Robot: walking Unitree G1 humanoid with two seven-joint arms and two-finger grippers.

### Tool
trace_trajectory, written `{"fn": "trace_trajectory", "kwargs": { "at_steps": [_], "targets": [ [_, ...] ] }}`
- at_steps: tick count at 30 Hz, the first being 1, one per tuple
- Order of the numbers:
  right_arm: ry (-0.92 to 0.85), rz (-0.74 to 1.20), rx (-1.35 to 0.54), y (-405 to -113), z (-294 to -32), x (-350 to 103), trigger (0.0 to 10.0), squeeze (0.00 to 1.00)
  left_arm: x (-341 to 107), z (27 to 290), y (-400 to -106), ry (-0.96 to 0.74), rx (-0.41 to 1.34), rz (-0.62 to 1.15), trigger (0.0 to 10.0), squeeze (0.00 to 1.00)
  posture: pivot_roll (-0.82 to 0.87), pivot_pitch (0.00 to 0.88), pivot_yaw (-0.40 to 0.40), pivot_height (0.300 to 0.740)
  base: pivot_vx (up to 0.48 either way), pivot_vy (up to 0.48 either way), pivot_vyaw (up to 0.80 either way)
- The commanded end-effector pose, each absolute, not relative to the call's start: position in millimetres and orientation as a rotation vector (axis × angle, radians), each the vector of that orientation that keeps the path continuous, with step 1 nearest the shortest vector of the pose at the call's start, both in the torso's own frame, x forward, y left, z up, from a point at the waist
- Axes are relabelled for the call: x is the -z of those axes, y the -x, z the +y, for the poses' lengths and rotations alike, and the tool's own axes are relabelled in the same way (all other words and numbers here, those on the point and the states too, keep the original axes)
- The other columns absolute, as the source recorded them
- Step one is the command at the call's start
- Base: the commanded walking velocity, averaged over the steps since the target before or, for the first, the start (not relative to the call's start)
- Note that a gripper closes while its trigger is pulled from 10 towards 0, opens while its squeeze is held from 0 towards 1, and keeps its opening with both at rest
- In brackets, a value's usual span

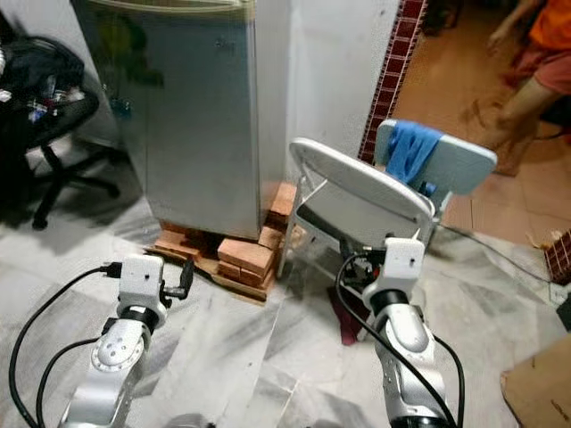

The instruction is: Restocking fridge

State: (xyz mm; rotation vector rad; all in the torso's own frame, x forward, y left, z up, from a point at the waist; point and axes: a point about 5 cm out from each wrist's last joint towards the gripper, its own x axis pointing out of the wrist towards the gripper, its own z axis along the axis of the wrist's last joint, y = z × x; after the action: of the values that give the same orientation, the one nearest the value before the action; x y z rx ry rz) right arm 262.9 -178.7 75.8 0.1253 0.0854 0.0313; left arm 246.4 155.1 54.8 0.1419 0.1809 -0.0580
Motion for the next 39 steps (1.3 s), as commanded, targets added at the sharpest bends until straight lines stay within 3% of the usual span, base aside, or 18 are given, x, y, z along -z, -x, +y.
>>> {"fn": "trace_trajectory", "kwargs": {
  "at_steps": [1,39],
  "targets": [
    [-0.127,0.06,-0.051,-266.5,-172.9,-81.7,10.0,0.0,-53.6,161.9,-245.8,-0.152,0.036,0.187,10.0,0.0,0.05,0.024,-0.012,0.74,0.0,0.476,-0.51],
    [-0.13,0.051,-0.069,-271.8,-170.7,-82.6,10.0,0.0,-52.3,155.1,-246.3,-0.139,0.062,0.188,10.0,0.0,0.05,0.031,-0.011,0.74,0.0,0.476,-0.8]
  ]
}}
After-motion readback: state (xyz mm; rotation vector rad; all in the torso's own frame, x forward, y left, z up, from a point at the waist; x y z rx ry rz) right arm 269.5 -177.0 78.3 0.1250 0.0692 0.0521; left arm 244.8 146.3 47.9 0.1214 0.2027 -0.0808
